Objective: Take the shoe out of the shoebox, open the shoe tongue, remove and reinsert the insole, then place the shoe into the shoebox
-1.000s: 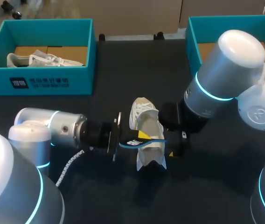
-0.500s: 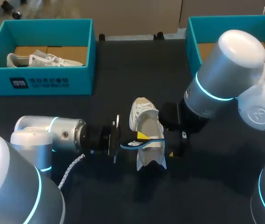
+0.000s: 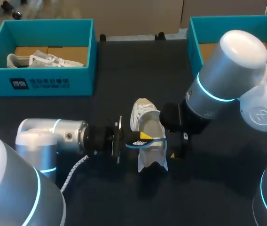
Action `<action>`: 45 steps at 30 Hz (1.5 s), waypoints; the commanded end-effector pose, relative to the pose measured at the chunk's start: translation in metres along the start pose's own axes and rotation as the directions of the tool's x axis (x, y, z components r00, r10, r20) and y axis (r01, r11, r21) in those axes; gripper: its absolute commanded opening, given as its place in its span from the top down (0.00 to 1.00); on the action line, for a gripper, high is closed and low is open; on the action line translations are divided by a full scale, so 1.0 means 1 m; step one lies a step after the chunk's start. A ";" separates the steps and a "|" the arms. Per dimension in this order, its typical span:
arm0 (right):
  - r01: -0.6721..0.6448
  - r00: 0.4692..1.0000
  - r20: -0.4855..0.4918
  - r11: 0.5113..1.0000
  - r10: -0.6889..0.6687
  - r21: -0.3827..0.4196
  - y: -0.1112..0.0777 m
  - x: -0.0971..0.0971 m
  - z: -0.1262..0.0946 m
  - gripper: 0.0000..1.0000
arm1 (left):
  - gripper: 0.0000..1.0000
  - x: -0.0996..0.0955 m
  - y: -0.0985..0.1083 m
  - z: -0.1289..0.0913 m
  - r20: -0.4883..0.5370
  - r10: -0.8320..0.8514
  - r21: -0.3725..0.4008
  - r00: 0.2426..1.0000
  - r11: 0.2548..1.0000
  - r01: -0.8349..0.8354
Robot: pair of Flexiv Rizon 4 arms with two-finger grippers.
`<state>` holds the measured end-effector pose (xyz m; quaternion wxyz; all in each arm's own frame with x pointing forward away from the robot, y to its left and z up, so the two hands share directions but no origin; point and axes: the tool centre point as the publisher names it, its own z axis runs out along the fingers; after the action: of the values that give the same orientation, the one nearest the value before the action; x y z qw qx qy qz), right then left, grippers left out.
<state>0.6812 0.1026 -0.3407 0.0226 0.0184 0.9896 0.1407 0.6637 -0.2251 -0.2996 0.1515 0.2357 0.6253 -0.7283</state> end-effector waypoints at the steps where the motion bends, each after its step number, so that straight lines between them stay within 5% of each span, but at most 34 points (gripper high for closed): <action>1: 0.001 1.000 0.000 1.000 -0.001 -0.001 0.000 0.000 0.001 0.00 | 1.00 0.002 0.009 0.001 0.001 -0.001 -0.011 1.000 1.000 0.001; 27: 0.001 1.000 0.000 1.000 -0.001 -0.001 0.000 0.000 0.001 0.00 | 1.00 -0.002 0.059 -0.012 -0.001 -0.023 -0.180 1.000 0.983 0.022; 36: 0.001 1.000 0.000 1.000 -0.001 -0.001 0.000 0.000 0.001 0.00 | 1.00 0.001 0.049 -0.013 -0.004 -0.028 -0.178 1.000 0.984 0.027; 40: 0.001 1.000 0.000 1.000 -0.001 -0.001 0.000 0.000 0.001 0.00 | 0.60 -0.001 0.038 -0.013 -0.001 -0.016 -0.161 1.000 0.987 0.016; 45: 0.001 1.000 0.000 1.000 -0.001 -0.001 0.000 0.000 0.001 0.00 | 0.60 -0.002 0.021 -0.012 0.000 0.004 -0.149 1.000 0.989 -0.004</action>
<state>0.6813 0.1027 -0.3408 0.0225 0.0182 0.9896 0.1407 0.6852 -0.2226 -0.3264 0.1662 0.2257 0.6735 -0.6839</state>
